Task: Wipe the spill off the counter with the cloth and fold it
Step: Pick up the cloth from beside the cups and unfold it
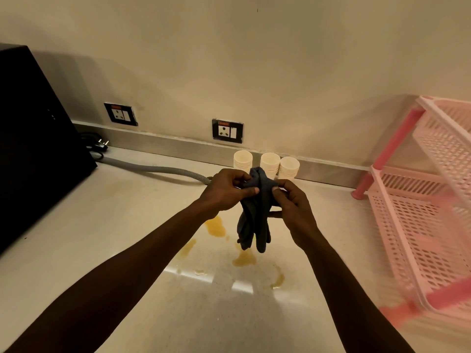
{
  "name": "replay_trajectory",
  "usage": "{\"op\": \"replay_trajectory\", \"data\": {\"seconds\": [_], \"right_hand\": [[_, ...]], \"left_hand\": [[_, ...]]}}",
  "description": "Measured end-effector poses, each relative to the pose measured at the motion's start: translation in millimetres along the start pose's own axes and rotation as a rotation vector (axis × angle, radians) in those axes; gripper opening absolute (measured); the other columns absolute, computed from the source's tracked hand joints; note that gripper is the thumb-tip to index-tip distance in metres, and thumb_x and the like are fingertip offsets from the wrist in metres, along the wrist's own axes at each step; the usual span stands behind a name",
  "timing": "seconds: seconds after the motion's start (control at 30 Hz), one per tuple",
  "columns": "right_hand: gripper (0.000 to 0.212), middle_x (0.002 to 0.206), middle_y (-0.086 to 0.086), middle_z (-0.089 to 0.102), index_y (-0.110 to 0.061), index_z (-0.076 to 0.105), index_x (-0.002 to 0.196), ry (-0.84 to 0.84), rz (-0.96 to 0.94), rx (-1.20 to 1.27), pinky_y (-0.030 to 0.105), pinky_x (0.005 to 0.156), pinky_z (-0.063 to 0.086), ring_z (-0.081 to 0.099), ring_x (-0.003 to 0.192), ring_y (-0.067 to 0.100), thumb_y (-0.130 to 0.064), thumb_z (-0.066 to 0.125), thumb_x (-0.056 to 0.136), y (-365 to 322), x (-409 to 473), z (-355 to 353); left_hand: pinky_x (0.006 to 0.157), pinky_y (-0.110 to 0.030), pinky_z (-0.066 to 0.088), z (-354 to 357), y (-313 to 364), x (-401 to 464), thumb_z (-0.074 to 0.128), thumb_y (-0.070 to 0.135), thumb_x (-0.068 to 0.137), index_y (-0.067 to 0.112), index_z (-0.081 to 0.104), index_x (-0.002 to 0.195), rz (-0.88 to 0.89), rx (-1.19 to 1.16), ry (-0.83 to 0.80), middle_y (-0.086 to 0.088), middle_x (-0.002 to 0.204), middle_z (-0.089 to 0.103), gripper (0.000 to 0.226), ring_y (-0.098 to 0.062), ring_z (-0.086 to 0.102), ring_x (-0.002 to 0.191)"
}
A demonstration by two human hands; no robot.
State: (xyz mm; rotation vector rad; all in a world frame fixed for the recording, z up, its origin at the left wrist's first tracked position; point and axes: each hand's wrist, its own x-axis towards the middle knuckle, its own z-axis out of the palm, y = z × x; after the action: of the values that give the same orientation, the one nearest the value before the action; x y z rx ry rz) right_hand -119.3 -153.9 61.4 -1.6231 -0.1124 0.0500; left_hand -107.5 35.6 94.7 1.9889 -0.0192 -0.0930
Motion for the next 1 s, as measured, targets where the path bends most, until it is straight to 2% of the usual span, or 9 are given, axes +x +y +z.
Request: {"op": "replay_trajectory", "data": {"seconds": [0.07,0.13,0.2,0.33,0.47,0.53,0.7,0.87,1.0], "right_hand": [[0.017,0.104,-0.005,0.078,-0.030,0.065,0.118,-0.024,-0.004,-0.006,0.032,0.074,0.064,0.074,0.103,0.017,-0.028,0.059,0.102,2,0,5],[0.031,0.112,-0.006,0.077,-0.033,0.062,0.122,-0.015,-0.024,-0.094,0.036,0.083,0.063,0.074,0.106,0.014,-0.040,0.070,0.092,5,0,11],[0.037,0.118,-0.006,0.075,-0.033,0.059,0.123,0.006,-0.075,-0.196,0.040,0.090,0.061,0.072,0.109,0.012,-0.039,0.074,0.090,9,4,17],[0.025,0.111,-0.001,0.076,-0.042,0.058,0.101,-0.002,-0.100,-0.208,0.046,0.091,0.061,0.072,0.104,0.012,-0.018,0.061,0.099,9,27,31],[0.009,0.101,0.000,0.074,-0.024,0.056,0.109,-0.038,-0.095,-0.227,0.050,0.091,0.060,0.073,0.097,0.016,-0.018,0.053,0.103,9,62,52],[0.009,0.103,0.003,0.074,-0.024,0.054,0.110,-0.068,-0.087,-0.237,0.051,0.091,0.060,0.072,0.099,0.020,-0.019,0.051,0.104,12,76,64],[0.012,0.106,0.004,0.071,-0.029,0.053,0.110,-0.086,-0.093,-0.271,0.035,0.079,0.059,0.069,0.098,0.015,-0.019,0.050,0.104,15,108,81],[0.013,0.109,0.011,0.069,-0.019,0.053,0.117,-0.036,-0.089,-0.311,0.031,0.073,0.047,0.060,0.086,0.013,-0.019,0.050,0.105,11,142,83],[0.014,0.113,0.009,0.067,-0.018,0.051,0.119,-0.036,-0.137,-0.361,0.029,0.077,0.051,0.063,0.095,0.018,-0.019,0.050,0.105,8,154,81]], "left_hand": [[0.104,-0.047,0.056,-1,-4,2,0.074,0.017,0.092,0.013,0.076,0.115,0.010,-0.009,-0.044,-0.007,0.109,0.079,0.023,-0.023,0.072,0.109],[0.104,-0.044,0.056,0,-8,2,0.070,0.015,0.095,0.015,0.075,0.120,0.022,-0.016,-0.098,-0.005,0.113,0.079,0.026,-0.020,0.073,0.110],[0.102,-0.042,0.057,0,-14,5,0.070,0.014,0.095,0.017,0.075,0.121,0.035,0.008,-0.070,-0.002,0.112,0.079,0.027,-0.018,0.073,0.108],[0.096,-0.036,0.060,-7,-19,20,0.073,0.009,0.090,0.018,0.076,0.116,0.063,0.058,0.070,-0.002,0.104,0.080,0.028,-0.013,0.075,0.097],[0.095,-0.037,0.060,-23,-22,40,0.075,0.010,0.088,0.014,0.075,0.118,0.043,0.084,0.169,-0.008,0.107,0.079,0.030,-0.021,0.074,0.101],[0.093,-0.037,0.060,-31,-26,47,0.078,0.017,0.088,0.013,0.074,0.118,0.020,0.079,0.210,-0.008,0.107,0.078,0.030,-0.022,0.074,0.100],[0.080,-0.032,0.061,-63,-45,62,0.075,0.010,0.090,0.012,0.074,0.115,-0.006,0.141,0.267,-0.010,0.111,0.075,0.025,-0.024,0.071,0.105],[0.094,-0.036,0.058,-104,-55,77,0.073,0.009,0.091,0.011,0.075,0.112,-0.033,0.226,0.313,-0.009,0.110,0.075,0.022,-0.021,0.069,0.104],[0.092,-0.034,0.057,-128,-68,80,0.072,0.003,0.088,0.010,0.076,0.107,0.009,0.300,0.355,-0.010,0.105,0.077,0.021,-0.022,0.070,0.097]]}}
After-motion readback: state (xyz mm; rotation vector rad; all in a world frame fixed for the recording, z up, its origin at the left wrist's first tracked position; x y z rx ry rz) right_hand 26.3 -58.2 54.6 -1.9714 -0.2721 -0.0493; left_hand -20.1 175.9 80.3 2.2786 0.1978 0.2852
